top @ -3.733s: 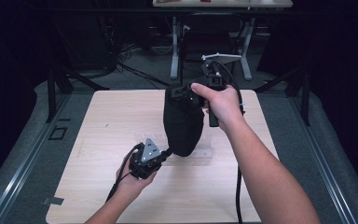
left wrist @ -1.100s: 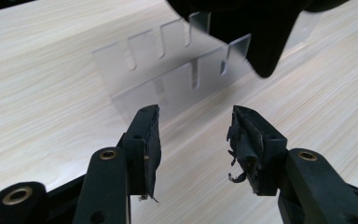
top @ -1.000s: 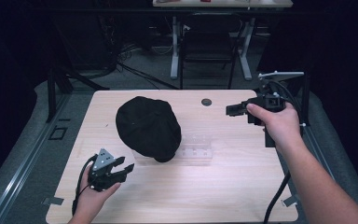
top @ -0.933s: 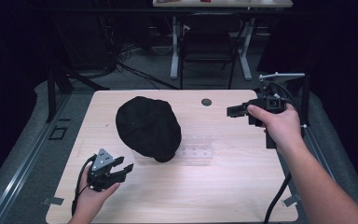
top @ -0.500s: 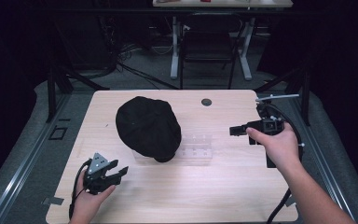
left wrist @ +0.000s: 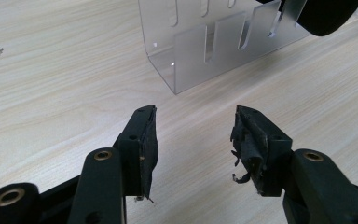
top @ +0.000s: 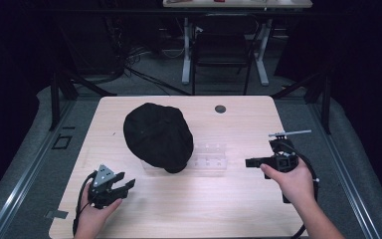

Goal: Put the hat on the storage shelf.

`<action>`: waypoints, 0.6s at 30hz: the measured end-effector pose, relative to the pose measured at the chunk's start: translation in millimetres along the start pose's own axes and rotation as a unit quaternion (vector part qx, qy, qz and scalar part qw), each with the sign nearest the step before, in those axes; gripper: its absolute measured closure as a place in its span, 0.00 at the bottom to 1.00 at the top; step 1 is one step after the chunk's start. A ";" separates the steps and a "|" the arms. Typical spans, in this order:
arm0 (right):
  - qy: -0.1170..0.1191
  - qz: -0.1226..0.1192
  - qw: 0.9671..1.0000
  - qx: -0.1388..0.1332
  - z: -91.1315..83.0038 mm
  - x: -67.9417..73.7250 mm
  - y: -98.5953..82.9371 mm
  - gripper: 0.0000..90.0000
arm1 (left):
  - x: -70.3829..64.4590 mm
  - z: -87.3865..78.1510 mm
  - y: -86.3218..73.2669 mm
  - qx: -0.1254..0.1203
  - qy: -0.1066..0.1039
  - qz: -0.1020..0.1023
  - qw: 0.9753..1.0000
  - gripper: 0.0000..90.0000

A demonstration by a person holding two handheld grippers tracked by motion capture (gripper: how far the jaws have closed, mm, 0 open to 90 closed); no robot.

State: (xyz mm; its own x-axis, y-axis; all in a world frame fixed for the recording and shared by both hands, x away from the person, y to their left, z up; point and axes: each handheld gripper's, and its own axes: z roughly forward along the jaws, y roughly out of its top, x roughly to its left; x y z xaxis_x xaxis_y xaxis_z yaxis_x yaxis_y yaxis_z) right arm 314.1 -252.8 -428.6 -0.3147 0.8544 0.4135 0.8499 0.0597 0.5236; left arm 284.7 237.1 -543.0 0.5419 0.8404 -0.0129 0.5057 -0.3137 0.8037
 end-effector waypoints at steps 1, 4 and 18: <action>0.000 -0.003 1.000 -0.001 2.1 -0.7 -3.9 0.77 | 0.2 0.1 -0.4 0.000 -0.001 -0.002 1.000 0.55; -0.002 -0.007 1.000 -0.005 6.7 -2.9 -12.9 0.75 | 0.5 0.5 -1.5 0.000 -0.002 -0.005 1.000 0.54; -0.044 -0.032 0.996 -0.070 45.5 -29.3 -69.7 0.55 | 1.9 6.0 -4.6 0.006 -0.014 -0.019 1.000 0.50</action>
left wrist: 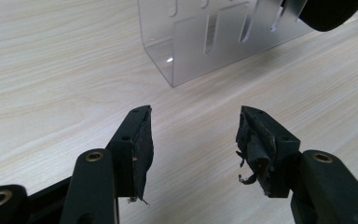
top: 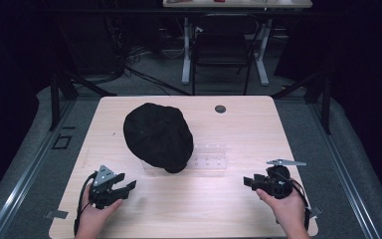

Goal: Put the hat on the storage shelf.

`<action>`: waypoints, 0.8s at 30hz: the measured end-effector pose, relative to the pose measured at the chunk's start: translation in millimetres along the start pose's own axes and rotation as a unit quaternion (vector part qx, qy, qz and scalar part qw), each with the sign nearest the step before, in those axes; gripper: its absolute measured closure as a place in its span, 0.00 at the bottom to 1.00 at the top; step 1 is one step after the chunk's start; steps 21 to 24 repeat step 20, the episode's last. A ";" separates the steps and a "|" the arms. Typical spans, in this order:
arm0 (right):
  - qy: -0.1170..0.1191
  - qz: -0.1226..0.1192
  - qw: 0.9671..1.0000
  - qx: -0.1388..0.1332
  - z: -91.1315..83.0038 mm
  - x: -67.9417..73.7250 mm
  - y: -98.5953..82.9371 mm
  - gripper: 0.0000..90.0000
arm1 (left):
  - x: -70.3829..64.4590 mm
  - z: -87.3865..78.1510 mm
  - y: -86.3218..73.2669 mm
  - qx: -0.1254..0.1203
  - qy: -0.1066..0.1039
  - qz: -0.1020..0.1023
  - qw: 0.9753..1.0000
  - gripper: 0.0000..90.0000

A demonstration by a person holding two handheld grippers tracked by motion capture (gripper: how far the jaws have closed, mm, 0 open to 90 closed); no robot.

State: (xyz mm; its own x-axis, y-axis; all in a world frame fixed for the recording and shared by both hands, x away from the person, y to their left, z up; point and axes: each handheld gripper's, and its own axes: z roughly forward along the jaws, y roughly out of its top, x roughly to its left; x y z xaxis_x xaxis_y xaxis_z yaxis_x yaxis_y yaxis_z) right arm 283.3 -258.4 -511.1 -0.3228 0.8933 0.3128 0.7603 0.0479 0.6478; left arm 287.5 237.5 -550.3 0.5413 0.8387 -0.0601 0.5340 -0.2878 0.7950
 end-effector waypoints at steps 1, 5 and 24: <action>-0.004 0.000 1.000 0.000 1.6 -0.7 -3.4 0.55 | -0.4 0.8 0.2 -0.001 -0.001 0.001 1.000 0.50; -0.009 0.004 1.000 -0.008 6.6 -3.6 -13.0 0.55 | -1.0 1.9 0.6 -0.004 -0.003 0.001 1.000 0.50; -0.003 0.011 0.999 -0.036 6.9 -6.9 -18.9 0.53 | -4.8 1.2 17.4 0.001 -0.020 -0.048 0.999 0.49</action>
